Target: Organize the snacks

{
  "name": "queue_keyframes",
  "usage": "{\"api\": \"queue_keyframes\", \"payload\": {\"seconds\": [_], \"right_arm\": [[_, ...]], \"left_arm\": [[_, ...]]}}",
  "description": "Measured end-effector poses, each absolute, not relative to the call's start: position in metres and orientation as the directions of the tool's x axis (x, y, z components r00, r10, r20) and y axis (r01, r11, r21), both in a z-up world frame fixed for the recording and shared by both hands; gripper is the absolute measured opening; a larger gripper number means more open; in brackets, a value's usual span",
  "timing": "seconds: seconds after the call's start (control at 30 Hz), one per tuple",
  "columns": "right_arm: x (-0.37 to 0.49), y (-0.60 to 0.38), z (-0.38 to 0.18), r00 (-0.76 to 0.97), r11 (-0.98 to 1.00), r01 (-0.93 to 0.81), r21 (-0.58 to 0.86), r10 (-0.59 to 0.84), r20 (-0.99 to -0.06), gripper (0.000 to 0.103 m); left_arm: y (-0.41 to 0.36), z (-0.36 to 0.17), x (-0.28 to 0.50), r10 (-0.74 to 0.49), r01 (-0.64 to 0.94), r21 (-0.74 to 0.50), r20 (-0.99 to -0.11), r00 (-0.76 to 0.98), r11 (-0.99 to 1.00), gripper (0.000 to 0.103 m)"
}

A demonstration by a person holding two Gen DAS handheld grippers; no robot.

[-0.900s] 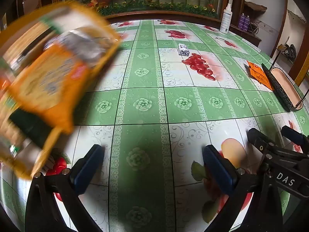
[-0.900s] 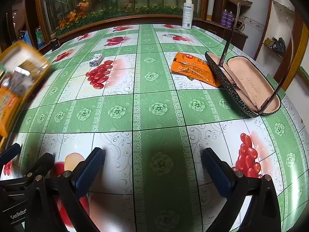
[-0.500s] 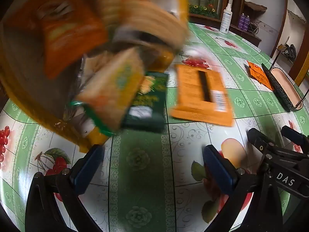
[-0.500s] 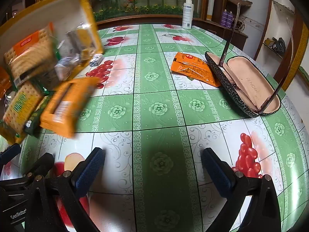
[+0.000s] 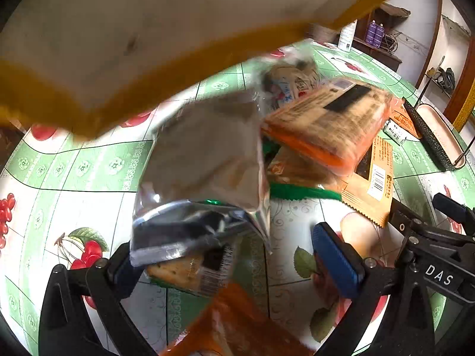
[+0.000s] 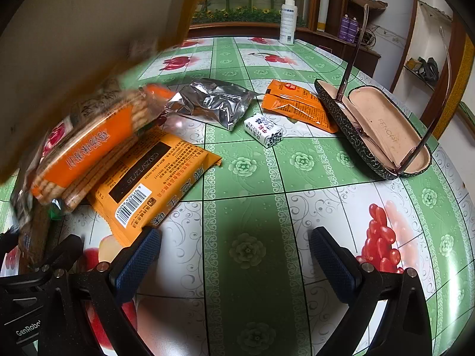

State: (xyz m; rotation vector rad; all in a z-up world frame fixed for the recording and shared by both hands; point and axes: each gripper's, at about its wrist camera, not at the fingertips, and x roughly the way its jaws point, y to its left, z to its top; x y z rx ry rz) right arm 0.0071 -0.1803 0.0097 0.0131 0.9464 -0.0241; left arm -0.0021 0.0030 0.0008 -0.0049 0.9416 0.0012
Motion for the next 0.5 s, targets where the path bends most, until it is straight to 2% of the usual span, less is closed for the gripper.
{"api": "queue_keyframes", "payload": {"seconds": [0.5], "right_arm": [[0.0075, -0.1812, 0.0087, 0.584, 1.000, 0.026, 0.001, -0.015, -0.812, 0.102]], "left_arm": [[0.0077, 0.0019, -0.0028, -0.002, -0.003, -0.004, -0.808, 0.589, 1.000, 0.103]]}}
